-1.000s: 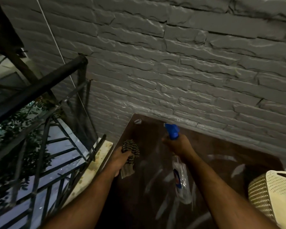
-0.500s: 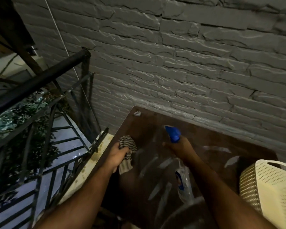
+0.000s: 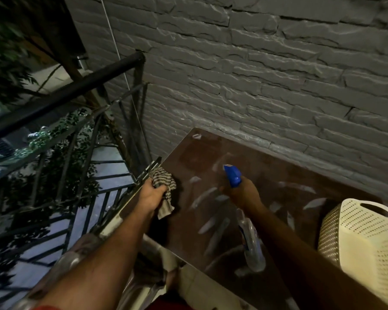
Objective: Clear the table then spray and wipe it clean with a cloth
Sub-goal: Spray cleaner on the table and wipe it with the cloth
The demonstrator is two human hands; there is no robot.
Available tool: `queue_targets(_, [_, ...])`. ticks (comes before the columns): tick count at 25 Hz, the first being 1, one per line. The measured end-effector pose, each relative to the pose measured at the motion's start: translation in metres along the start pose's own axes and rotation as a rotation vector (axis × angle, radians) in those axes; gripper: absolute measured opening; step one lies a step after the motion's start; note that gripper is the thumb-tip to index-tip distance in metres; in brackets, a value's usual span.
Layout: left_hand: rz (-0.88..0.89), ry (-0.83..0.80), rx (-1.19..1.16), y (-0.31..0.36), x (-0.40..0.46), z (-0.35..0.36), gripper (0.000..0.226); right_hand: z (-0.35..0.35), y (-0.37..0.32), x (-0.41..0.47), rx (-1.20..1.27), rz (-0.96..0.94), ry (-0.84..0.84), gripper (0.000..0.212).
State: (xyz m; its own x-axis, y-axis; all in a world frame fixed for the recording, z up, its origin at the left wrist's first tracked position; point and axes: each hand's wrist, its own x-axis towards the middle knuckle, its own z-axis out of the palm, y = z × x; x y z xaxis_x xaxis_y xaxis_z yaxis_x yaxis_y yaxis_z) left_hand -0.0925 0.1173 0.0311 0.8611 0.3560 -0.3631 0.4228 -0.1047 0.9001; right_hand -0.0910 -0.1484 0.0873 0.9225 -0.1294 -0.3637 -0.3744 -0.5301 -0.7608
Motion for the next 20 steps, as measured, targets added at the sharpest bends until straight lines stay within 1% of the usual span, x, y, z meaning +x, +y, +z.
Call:
queue_targets(1, [-0.004, 0.012, -0.004, -0.001, -0.006, -0.005, 0.040, 0.004, 0.001, -0.005, -0.019, -0.010, -0.016, 0.028])
queue_targets(3, [-0.026, 0.037, -0.003, -0.005, -0.015, -0.015, 0.039, 0.017, 0.002, -0.017, -0.054, -0.049, -0.103, 0.026])
queue_targets(6, [-0.055, 0.065, 0.008, -0.020, -0.019, -0.027, 0.047, 0.037, 0.004, -0.036, 0.012, -0.096, -0.208, 0.030])
queue_targets(7, [-0.055, 0.070, 0.001, -0.029, -0.016, -0.031, 0.047, 0.040, 0.005, -0.038, 0.033, -0.104, -0.202, 0.032])
queue_targets(9, [-0.087, 0.080, -0.016, -0.030, -0.019, -0.037, 0.046, 0.041, 0.010, -0.039, 0.035, -0.101, -0.126, 0.025])
queue_targets(11, [-0.092, 0.073, -0.029, -0.030, -0.022, -0.043, 0.047, 0.038, 0.014, -0.042, 0.107, -0.051, -0.033, 0.020])
queue_targets(12, [-0.087, 0.064, -0.032, -0.030, -0.023, -0.046, 0.046, 0.037, 0.015, -0.043, 0.129, -0.029, -0.019, 0.020])
queue_targets(13, [-0.081, 0.053, -0.032, -0.033, -0.023, -0.049, 0.044, 0.038, 0.016, -0.045, 0.125, -0.015, -0.033, 0.019])
queue_targets(17, [-0.071, 0.021, 0.025, -0.044, -0.026, -0.067, 0.040, 0.068, 0.007, -0.066, 0.003, 0.004, -0.244, 0.020])
queue_targets(20, [-0.060, -0.010, 0.076, -0.042, -0.035, -0.086, 0.042, 0.098, 0.003, -0.079, -0.046, 0.001, -0.229, 0.030])
